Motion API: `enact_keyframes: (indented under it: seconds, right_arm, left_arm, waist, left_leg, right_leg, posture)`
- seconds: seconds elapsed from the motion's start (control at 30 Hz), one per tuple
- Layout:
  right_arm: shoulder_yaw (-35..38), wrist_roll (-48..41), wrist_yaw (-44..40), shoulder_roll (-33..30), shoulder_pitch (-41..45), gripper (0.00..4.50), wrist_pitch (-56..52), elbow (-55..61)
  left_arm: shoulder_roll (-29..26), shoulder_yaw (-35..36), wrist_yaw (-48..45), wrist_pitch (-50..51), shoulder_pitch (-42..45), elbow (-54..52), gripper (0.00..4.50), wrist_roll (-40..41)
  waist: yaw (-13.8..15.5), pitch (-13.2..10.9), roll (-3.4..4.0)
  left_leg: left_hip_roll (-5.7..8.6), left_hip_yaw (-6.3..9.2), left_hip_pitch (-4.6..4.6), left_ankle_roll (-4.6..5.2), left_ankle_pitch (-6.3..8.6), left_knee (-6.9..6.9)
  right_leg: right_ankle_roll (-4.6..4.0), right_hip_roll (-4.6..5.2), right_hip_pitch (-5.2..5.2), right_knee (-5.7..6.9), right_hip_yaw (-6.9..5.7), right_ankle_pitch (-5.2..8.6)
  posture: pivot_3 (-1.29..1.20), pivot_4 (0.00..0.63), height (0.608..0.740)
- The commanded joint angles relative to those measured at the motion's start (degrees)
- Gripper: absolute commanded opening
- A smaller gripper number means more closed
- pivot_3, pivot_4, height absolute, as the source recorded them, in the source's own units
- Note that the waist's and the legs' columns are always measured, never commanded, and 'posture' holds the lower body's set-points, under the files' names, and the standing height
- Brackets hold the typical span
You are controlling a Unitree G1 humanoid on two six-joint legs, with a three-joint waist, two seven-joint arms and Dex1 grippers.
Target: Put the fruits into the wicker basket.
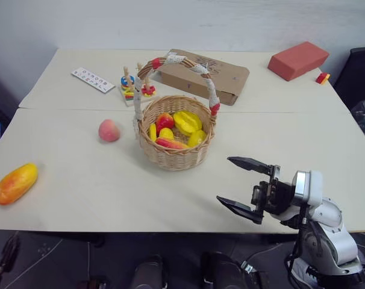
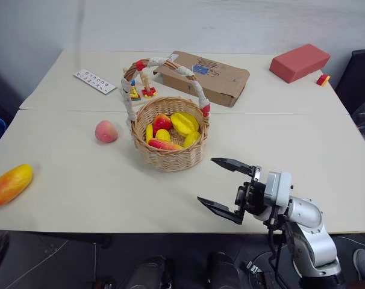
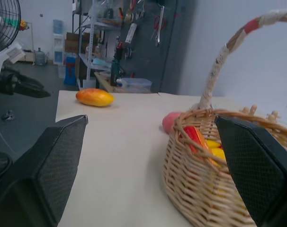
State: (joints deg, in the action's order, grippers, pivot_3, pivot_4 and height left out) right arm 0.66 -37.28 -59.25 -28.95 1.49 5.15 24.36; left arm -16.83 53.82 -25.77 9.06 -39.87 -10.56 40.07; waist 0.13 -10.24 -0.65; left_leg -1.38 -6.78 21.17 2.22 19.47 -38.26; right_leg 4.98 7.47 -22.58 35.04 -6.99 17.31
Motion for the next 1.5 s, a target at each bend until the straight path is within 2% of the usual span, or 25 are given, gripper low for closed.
enact_keyframes:
  seconds: [0.03, 0.2, 0.27, 0.33, 0.4, 0.5, 0.63, 0.8, 0.9, 1.0, 1.13, 1.23, 1.37, 1.43, 1.5]
  right_arm:
    - [-0.1, 1.4, -0.1, 0.9, 1.3, 4.48, 2.2, 1.9]
    - [-0.6, 2.8, -1.4, 1.2, 1.5, 4.48, 3.7, 1.0]
    - [-0.7, 3.4, -1.5, 1.3, 1.5, 4.48, 4.0, 0.6]
    - [-1.0, 4.0, -2.3, 1.3, 0.9, 4.48, 4.8, 0.1]
    - [-1.2, 4.3, -2.7, 1.3, 0.6, 4.48, 5.2, -0.3]
    - [-0.9, 4.6, -2.7, 0.8, 0.2, 4.48, 5.3, -0.5]
    - [-0.8, 4.9, -1.5, 0.3, -0.2, 4.48, 4.5, 1.0]
    - [-1.4, 5.8, 1.6, 0.1, 0.3, 4.48, 2.4, 3.9]
    - [-2.0, 6.4, 2.9, 0.1, 0.5, 4.48, 1.6, 5.0]
    - [-2.0, 7.2, 4.4, 0.1, 1.5, 4.50, 0.9, 4.9]
    - [-2.1, 7.4, 5.1, 0.2, 3.1, 4.50, 0.1, 3.9]
    - [-1.8, 7.4, 4.9, 0.1, 3.7, 4.50, -0.1, 3.1]
    - [-1.0, 7.2, 4.5, -0.3, 4.0, 4.50, 0.1, 2.1]
    - [0.0, 7.3, 4.4, -0.9, 3.2, 4.50, 0.4, 1.9]
    - [1.7, 7.4, 5.0, -1.5, 2.2, 4.50, 0.5, 1.8]
  left_arm:
    - [-0.8, 4.3, 3.1, 4.6, -1.1, 2.8, 4.50, 4.7]
    - [-6.0, 5.5, 5.8, 13.3, 2.4, -2.0, 4.50, 13.8]
    - [-12.1, 4.8, 6.3, 17.5, 4.4, -4.0, 4.50, 14.9]
    - [-23.9, 3.2, 5.9, 23.8, 6.8, -2.0, 4.50, 11.9]
    - [-30.7, 3.1, 6.0, 28.1, 9.6, 1.2, 4.50, 11.2]
    - [-44.2, -2.4, 1.9, 28.6, 15.5, 12.6, 4.50, 2.4]
    - [-51.1, -11.6, -3.1, 27.0, 24.7, 24.8, 4.50, -4.5]
    - [-52.3, -23.0, -11.0, 23.9, 37.4, 38.4, 4.50, -10.7]
    - [-52.6, -27.0, -15.0, 21.8, 42.3, 44.0, 4.50, -13.7]
    - [-52.7, -29.1, -18.0, 21.4, 45.9, 48.0, 3.90, -15.6]
    - [-53.6, -29.3, -24.9, 22.4, 45.2, 50.2, 2.76, -16.1]
    - [-53.8, -27.3, -28.4, 22.9, 43.8, 49.9, 2.69, -15.2]
    - [-50.7, -19.7, -32.9, 20.3, 41.2, 40.6, 2.69, -10.5]
    - [-47.5, -14.7, -36.9, 22.0, 39.2, 26.0, 2.69, -4.2]
    - [-45.3, -11.7, -38.1, 28.4, 38.2, 10.2, 2.69, 4.7]
  waist:
    - [-0.1, 0.1, -0.11]
    - [0.1, 0.2, -0.26]
    - [0.2, 0.2, -0.28]
    - [0.3, 0.1, -0.24]
    - [0.3, 0.1, -0.23]
    - [-0.5, 0.2, -0.20]
    - [-1.5, 0.0, -0.01]
    - [-1.9, 0.1, -0.11]
    - [-1.8, 0.1, -0.27]
    - [-1.8, 0.1, -0.30]
    - [-1.8, 0.1, -0.31]
    - [-1.8, 0.1, -0.30]
    - [-1.8, 0.1, -0.33]
    - [-1.6, 0.1, -0.35]
    - [-1.1, 0.1, -0.43]
  left_leg:
    - [0.01, 0.00, 0.00, -0.01, 0.01, -0.01]
    - [0.00, 0.06, 0.00, 0.01, 0.20, -0.01]
    - [0.00, 0.10, -0.01, -0.21, 0.12, 0.00]
    - [0.00, 0.11, -0.02, -0.31, 0.03, 0.01]
    - [-0.03, 0.18, -0.03, -0.43, -0.11, 0.02]
    - [0.00, 0.10, -0.12, -0.46, -0.13, 0.07]
    - [0.00, -0.17, 0.00, -0.72, -0.28, 0.21]
    - [-0.13, -0.56, 0.12, -0.67, -0.29, 0.33]
    - [-0.17, -0.80, 0.13, -0.63, -0.27, 0.29]
    - [-0.15, -1.01, 0.09, -0.49, -0.19, 0.19]
    - [-0.16, -1.22, 0.02, -0.44, -0.17, 0.11]
    - [-0.21, -1.26, 0.00, -0.46, -0.18, 0.10]
    - [-0.27, -1.33, 0.01, -0.47, -0.19, 0.08]
    - [-0.28, -1.32, 0.01, -0.47, -0.19, 0.04]
    - [-0.26, -1.19, 0.05, -0.44, -0.17, -0.05]
  right_leg:
    - [0.00, 0.01, 0.00, 0.00, 0.00, 0.00]
    - [0.00, 0.01, 0.02, -0.01, -0.01, 0.00]
    - [-0.02, 0.01, 0.03, 0.00, -0.02, 0.01]
    - [-0.02, 0.01, 0.04, 0.03, -0.02, 0.01]
    - [-0.10, -0.03, -0.03, 0.24, -0.09, 0.02]
    - [-0.14, -0.01, -0.03, 0.35, -0.04, 0.01]
    - [-0.18, -0.02, -0.44, 0.60, -0.01, 0.03]
    - [-0.26, -0.16, -0.87, 0.96, -0.15, 0.08]
    - [-0.26, -0.14, -0.91, 0.93, -0.55, 0.08]
    - [-0.22, -0.09, -0.91, 0.93, -0.57, 0.06]
    - [-0.14, -0.04, -0.95, 0.96, -0.54, 0.01]
    - [-0.14, -0.02, -0.98, 0.99, -0.44, 0.01]
    - [-0.14, -0.01, -1.03, 1.00, -0.38, 0.01]
    - [-0.14, 0.03, -1.02, 1.01, -0.37, 0.01]
    - [-0.14, 0.13, -0.98, 1.01, -0.38, 0.01]
  posture:
    - [0.00, 0.150, 0.740]
    - [0.00, 0.150, 0.740]
    - [0.00, 0.150, 0.740]
    - [0.00, 0.150, 0.740]
    - [0.00, 0.150, 0.740]
    - [0.00, 0.150, 0.740]
    - [0.00, 0.150, 0.740]
    - [0.00, 0.150, 0.740]
    - [0.00, 0.150, 0.740]
    - [0.00, 0.150, 0.740]
    - [0.00, 0.150, 0.740]
    - [0.00, 0.150, 0.740]
    - [0.00, 0.150, 0.740]
    - [0.00, 0.150, 0.740]
    - [0.00, 0.150, 0.740]
